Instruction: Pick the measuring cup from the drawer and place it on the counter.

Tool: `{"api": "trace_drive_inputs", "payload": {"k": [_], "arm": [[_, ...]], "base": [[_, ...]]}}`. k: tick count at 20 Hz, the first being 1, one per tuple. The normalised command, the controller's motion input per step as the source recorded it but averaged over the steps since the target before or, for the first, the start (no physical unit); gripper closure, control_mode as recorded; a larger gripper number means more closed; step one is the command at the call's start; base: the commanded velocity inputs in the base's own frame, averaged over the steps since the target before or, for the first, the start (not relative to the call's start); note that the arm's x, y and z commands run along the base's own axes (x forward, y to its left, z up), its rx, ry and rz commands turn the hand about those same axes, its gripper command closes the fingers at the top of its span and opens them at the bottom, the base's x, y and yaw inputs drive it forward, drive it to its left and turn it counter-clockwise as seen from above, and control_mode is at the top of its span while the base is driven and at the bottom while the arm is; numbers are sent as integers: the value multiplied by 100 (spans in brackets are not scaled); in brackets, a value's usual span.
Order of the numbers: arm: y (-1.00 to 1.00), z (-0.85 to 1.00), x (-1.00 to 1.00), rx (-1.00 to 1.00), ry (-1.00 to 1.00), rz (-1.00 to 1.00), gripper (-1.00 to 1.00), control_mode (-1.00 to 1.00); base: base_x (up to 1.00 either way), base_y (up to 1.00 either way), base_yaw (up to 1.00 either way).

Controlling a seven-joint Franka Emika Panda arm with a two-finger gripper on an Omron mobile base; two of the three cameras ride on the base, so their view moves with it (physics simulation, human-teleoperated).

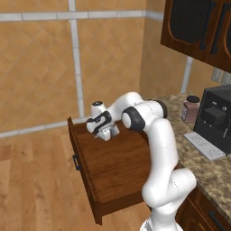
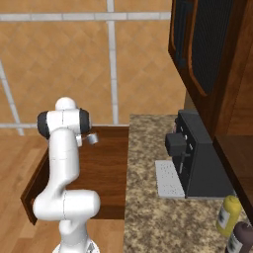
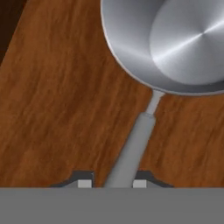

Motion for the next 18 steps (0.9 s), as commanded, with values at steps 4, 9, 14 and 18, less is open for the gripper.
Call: {"api": "trace_drive_inputs", "payload": {"k": [4,9,14,18], "arm": [[-29,100,-19,1,0,1,100,-100],[-69,100,-49,2,2,0,100,-100],[-57,95,-22,0,13,-3,100,-100],[-64,9,-17,-4,11,-13,100,-100]], "base": [[0,0,0],[0,0,0],[0,0,0],[0,0,0]]}}
